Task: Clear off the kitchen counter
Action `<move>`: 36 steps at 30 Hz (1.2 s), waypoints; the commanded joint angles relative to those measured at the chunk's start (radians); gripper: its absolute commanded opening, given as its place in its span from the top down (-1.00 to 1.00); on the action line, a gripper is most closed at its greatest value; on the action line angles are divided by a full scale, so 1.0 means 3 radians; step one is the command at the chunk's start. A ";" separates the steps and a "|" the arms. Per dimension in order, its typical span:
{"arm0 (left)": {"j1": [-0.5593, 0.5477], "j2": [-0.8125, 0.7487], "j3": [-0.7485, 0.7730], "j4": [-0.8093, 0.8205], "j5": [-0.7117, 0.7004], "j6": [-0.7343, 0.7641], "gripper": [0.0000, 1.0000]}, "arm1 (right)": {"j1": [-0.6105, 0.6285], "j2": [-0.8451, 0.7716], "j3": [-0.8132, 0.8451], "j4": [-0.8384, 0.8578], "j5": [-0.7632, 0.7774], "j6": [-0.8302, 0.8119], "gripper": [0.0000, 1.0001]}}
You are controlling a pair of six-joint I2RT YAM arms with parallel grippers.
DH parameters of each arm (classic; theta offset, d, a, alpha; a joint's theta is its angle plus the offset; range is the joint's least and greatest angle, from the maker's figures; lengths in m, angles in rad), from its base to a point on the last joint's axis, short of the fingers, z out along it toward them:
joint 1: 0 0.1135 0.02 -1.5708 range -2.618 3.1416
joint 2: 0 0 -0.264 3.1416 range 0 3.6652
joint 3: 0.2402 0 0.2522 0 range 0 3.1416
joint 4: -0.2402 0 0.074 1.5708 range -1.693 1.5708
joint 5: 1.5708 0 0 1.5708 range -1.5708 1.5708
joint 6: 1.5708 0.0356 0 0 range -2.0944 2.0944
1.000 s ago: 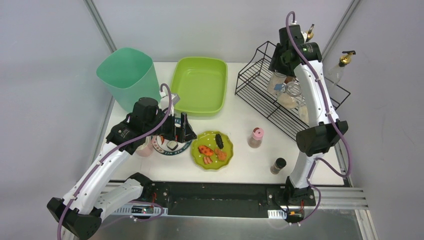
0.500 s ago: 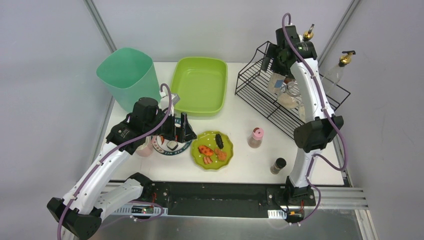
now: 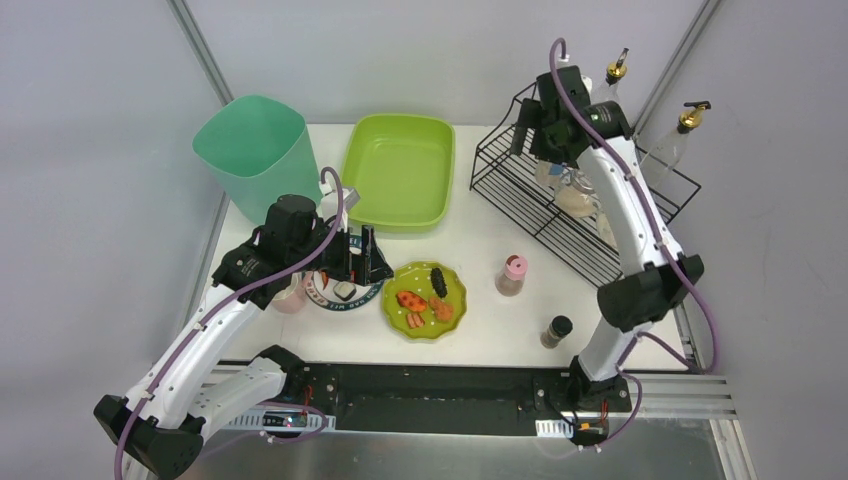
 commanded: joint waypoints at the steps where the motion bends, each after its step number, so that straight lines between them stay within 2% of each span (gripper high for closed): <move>1: 0.0033 -0.0055 -0.0001 0.0020 0.0055 0.0026 -0.99 | 0.0304 -0.0673 -0.0444 0.0236 0.0211 -0.0002 -0.99; 7: 0.0033 -0.0054 -0.0009 0.0019 0.0052 0.0026 -0.99 | 0.0670 -0.1278 -0.1346 0.0509 0.0230 0.0115 -0.99; 15: 0.0033 -0.0036 -0.0006 0.0020 0.0059 0.0023 -0.99 | 0.0942 -0.1702 -0.2356 0.0724 0.0174 0.0392 -0.99; 26: 0.0033 0.0126 -0.0003 0.0025 0.0078 0.0008 -0.99 | 0.1025 -0.1984 -0.3230 0.1125 0.0080 0.0667 -0.99; 31: 0.0021 0.0321 0.0003 0.0020 0.0186 -0.0029 -0.99 | 0.1022 -0.1947 -0.3451 0.1331 -0.0083 0.0748 -0.99; 36: -0.0023 0.0324 -0.0009 0.0020 0.0071 -0.0020 -1.00 | 0.1027 -0.1847 -0.3537 0.1352 0.0050 0.0769 -0.99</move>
